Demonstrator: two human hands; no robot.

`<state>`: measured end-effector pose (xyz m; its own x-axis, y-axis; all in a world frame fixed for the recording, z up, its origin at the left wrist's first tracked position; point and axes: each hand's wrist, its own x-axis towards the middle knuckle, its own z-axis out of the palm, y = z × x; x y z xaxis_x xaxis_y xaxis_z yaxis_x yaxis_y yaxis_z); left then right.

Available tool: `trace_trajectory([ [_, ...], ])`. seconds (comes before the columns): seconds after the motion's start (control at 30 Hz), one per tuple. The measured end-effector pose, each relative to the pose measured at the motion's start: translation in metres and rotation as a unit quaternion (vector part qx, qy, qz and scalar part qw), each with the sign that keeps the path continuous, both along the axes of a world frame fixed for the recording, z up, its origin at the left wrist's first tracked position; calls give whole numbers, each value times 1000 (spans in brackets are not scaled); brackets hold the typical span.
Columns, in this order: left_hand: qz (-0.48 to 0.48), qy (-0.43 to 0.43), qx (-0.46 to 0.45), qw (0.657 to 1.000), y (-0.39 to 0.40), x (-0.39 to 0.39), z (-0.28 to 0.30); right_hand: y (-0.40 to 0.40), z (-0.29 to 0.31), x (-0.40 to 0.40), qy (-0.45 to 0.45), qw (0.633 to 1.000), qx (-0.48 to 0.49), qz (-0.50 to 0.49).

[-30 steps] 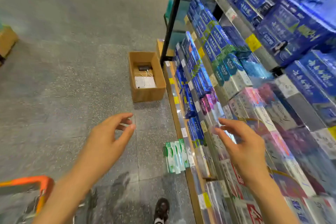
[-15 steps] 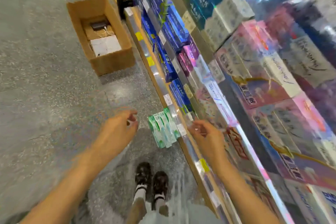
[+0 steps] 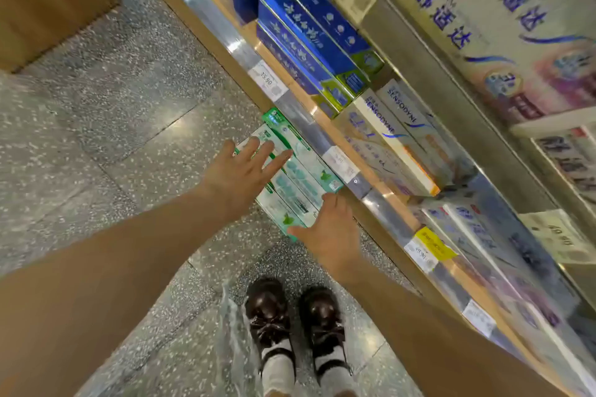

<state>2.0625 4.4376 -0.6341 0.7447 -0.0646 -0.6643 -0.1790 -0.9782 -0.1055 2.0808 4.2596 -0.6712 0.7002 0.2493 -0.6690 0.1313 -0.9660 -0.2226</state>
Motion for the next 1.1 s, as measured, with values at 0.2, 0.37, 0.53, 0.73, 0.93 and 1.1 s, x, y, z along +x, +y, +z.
trace_trajectory([
  [0.2,-77,51,21,996,-10,3,-87,6,-72,-9,-16,999,-15,-45],
  [0.37,-97,63,30,993,-9,3,-112,9,-90,-21,-37,995,-83,27],
  [0.53,-102,36,39,993,-9,20,-116,20,-92,-32,-48,992,-110,50],
  [0.73,-133,-37,-30,990,-5,38,-91,26,-56,-16,-16,990,-99,100],
  [0.93,-59,31,-66,996,4,38,-23,23,36,40,-37,977,-39,207],
  [1.1,-33,-203,-89,975,35,41,78,44,156,84,-119,951,15,285],
])
